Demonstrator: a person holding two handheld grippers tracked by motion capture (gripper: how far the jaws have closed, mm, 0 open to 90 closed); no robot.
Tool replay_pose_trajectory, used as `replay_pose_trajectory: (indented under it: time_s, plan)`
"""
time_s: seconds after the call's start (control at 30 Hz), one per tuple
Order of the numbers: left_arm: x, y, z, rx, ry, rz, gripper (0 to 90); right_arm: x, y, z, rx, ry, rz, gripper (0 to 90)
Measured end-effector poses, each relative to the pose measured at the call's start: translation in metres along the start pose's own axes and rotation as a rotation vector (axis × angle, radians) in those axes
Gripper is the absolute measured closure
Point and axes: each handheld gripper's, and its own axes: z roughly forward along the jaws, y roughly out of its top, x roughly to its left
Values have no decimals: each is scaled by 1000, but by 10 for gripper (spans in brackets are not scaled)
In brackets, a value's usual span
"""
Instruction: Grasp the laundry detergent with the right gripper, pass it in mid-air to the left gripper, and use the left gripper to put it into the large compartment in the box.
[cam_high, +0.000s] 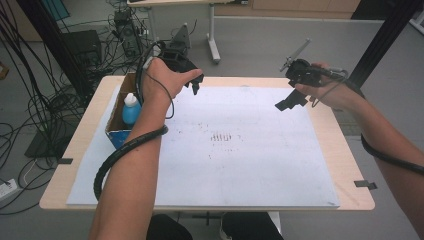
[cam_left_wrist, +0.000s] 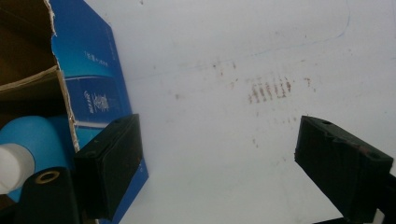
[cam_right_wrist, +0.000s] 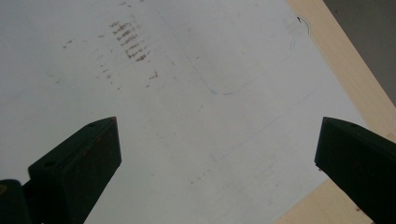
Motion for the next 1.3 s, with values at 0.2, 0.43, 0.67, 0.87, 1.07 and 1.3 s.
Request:
replay_pose_trajectory:
  time_s: [0.2,0.43,0.67,0.87,1.07,1.3]
  plan:
    - [-1,-3,2,11,-3,8,155,-2,1,3,10,-2,-1,3]
    - [-3,-13,7,29,-9,11,155,-6,4,6,26,-11,2,3]
    - [-4,-22,9,45,-9,13,156,-12,0,8,33,-16,24,3]
    - [-6,-30,15,69,-9,25,156,-16,-3,10,37,-21,43,3]
    - [-9,-33,21,94,-9,30,156,-15,-1,10,33,-22,40,3]
    - [-10,-34,22,101,-8,35,156,-14,1,9,36,-27,33,3]
